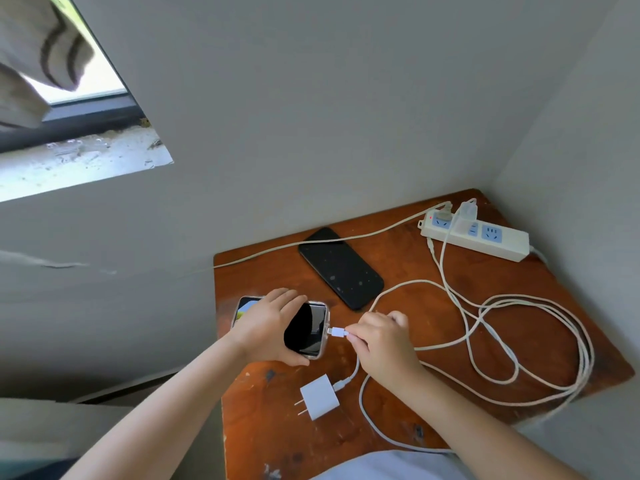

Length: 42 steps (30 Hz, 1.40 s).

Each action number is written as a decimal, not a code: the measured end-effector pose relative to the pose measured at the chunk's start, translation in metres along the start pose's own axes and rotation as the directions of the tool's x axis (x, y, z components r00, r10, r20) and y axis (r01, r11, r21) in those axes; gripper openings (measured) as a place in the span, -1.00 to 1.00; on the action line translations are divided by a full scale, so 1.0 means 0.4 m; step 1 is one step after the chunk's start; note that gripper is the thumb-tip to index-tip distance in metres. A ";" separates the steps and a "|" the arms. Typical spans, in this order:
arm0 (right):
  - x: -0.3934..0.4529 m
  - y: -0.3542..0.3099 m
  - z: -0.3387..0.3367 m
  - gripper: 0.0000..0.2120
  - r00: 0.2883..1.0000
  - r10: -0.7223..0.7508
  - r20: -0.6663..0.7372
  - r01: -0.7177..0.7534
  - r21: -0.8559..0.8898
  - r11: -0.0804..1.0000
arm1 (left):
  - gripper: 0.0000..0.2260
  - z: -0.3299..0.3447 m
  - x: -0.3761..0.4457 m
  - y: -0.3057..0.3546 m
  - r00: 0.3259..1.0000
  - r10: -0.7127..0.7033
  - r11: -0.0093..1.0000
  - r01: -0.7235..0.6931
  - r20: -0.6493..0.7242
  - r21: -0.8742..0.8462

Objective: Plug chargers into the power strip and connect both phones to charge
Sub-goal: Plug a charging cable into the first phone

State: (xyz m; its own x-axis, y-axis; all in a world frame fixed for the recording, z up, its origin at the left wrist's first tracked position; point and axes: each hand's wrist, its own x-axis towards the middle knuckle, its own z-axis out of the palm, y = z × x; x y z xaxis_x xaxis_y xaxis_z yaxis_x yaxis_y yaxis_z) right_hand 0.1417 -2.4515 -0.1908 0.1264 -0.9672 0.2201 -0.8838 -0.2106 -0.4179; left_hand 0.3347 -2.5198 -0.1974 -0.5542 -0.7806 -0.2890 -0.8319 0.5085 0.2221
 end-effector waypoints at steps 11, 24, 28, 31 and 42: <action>-0.001 -0.006 -0.001 -0.81 1.000 -0.008 -0.025 0.007 -0.052 0.999 | -0.17 0.002 0.014 0.012 0.998 0.027 1.000 -0.028 0.051 0.005; 0.001 0.007 0.014 -0.80 0.998 -0.058 -0.035 0.057 -0.029 0.998 | -0.20 0.007 0.016 0.023 0.992 0.125 0.991 -0.125 -0.004 0.044; 0.001 0.006 0.018 -0.80 0.996 -0.055 -0.072 0.053 -0.026 0.998 | -0.21 0.007 0.014 0.026 0.994 0.112 0.993 -0.111 -0.019 0.041; -0.011 -0.001 0.025 -0.81 0.994 -0.036 -0.101 0.035 -0.015 0.999 | -0.21 0.005 0.012 0.028 0.994 0.108 0.993 -0.107 -0.023 0.041; -0.007 0.010 0.029 -0.81 0.989 -0.091 -0.113 0.090 -0.009 0.996 | -0.19 0.006 0.011 0.032 0.991 0.137 0.988 -0.137 0.001 0.065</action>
State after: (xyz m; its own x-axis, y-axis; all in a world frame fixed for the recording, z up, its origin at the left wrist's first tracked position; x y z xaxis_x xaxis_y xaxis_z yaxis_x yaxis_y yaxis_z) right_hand 0.1431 -2.4513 -0.2032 0.1547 -0.9220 0.3550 -0.8730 -0.2958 -0.3879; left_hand 0.3218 -2.5158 -0.1980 -0.6629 -0.7035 -0.2564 -0.7484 0.6330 0.1981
